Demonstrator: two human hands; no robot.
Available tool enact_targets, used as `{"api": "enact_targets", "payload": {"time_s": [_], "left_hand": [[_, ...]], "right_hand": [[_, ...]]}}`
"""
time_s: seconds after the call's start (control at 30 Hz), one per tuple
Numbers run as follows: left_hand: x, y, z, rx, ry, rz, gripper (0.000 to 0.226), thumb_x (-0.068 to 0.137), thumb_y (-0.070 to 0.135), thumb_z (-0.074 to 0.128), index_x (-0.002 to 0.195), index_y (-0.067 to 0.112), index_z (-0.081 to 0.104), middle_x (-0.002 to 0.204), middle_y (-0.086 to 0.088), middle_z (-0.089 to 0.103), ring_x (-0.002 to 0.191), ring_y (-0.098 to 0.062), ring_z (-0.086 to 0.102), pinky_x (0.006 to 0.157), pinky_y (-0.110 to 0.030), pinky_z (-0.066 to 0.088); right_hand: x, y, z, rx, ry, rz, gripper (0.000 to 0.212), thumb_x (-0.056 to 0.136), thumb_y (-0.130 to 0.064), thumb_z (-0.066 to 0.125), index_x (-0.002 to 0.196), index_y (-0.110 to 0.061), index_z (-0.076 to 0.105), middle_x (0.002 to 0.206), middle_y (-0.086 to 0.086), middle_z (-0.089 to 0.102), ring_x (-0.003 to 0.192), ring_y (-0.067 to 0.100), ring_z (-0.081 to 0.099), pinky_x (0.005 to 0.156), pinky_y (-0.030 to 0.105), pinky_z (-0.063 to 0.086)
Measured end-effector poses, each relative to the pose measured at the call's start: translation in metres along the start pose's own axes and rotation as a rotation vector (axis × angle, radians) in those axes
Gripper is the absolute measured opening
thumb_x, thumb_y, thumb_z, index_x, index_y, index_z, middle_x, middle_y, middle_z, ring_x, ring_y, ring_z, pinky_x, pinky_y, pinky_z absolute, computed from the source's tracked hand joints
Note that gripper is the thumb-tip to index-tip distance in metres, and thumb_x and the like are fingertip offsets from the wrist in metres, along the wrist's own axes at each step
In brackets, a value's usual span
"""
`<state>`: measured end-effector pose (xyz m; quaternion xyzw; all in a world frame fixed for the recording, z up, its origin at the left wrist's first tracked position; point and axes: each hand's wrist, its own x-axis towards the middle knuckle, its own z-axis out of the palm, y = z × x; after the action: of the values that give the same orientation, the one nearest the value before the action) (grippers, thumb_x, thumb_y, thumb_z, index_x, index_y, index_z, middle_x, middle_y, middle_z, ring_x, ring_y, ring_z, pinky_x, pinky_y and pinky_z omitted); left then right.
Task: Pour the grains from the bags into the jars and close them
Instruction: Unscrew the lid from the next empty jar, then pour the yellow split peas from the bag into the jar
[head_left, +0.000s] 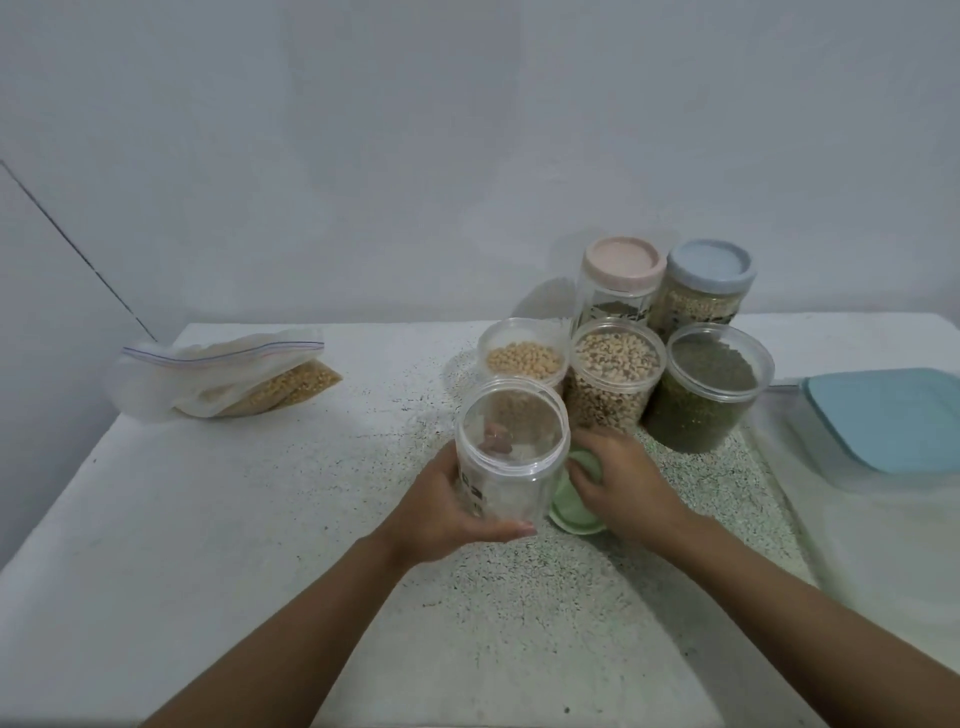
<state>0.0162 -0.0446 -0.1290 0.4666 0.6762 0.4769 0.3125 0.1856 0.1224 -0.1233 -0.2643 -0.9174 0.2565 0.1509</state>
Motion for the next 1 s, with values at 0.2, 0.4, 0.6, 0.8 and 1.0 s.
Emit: {"api": "enact_targets", "payload": {"time_s": [0.2, 0.4, 0.6, 0.8, 1.0], "left_hand": [[0.004, 0.031, 0.023, 0.056, -0.077, -0.005, 0.083, 0.065, 0.026, 0.097, 0.136, 0.029, 0.056, 0.128, 0.025, 0.064, 0.122, 0.002, 0.059, 0.096, -0.019, 0.052], [0.003, 0.043, 0.021, 0.143, -0.165, -0.102, 0.099, 0.059, 0.036, 0.099, 0.143, 0.039, 0.047, 0.134, 0.028, 0.059, 0.125, 0.009, 0.053, 0.104, -0.017, 0.047], [-0.013, 0.051, -0.022, 0.372, -0.209, -0.200, 0.096, 0.079, 0.033, 0.086, 0.147, 0.058, 0.022, 0.141, 0.032, 0.044, 0.123, 0.013, 0.047, 0.108, -0.022, 0.042], [-0.035, 0.073, -0.083, 0.423, 0.262, -0.111, 0.014, 0.096, 0.030, 0.068, 0.104, 0.043, 0.069, 0.079, 0.011, 0.066, 0.074, -0.011, 0.064, 0.076, -0.036, 0.057], [-0.057, 0.075, -0.167, 0.489, 0.520, -0.113, 0.010, 0.094, 0.025, 0.070, 0.089, 0.033, 0.070, 0.064, 0.007, 0.059, 0.059, -0.007, 0.053, 0.060, -0.021, 0.043]], "right_hand": [[-0.014, 0.029, -0.023, -0.029, -0.116, -0.057, 0.029, 0.093, -0.014, 0.065, 0.120, -0.019, 0.070, 0.118, -0.004, 0.068, 0.107, 0.017, 0.062, 0.091, 0.034, 0.051], [-0.010, 0.000, -0.057, 0.428, -0.019, -0.052, 0.021, 0.101, -0.012, 0.060, 0.116, -0.021, 0.071, 0.107, -0.014, 0.073, 0.101, 0.001, 0.068, 0.089, 0.022, 0.054], [0.006, -0.043, -0.092, 0.651, 0.102, -0.140, 0.015, 0.104, -0.014, 0.056, 0.103, -0.017, 0.070, 0.097, -0.009, 0.072, 0.095, 0.011, 0.068, 0.084, 0.027, 0.056], [0.042, -0.100, -0.109, 0.620, 0.044, -0.257, 0.011, 0.101, -0.018, 0.060, 0.099, -0.022, 0.070, 0.088, -0.005, 0.071, 0.085, 0.009, 0.068, 0.072, 0.025, 0.056], [0.092, -0.175, -0.078, 0.384, -0.210, -0.347, 0.007, 0.099, -0.027, 0.063, 0.093, -0.027, 0.067, 0.086, -0.004, 0.069, 0.077, 0.021, 0.068, 0.065, 0.030, 0.054]]}}
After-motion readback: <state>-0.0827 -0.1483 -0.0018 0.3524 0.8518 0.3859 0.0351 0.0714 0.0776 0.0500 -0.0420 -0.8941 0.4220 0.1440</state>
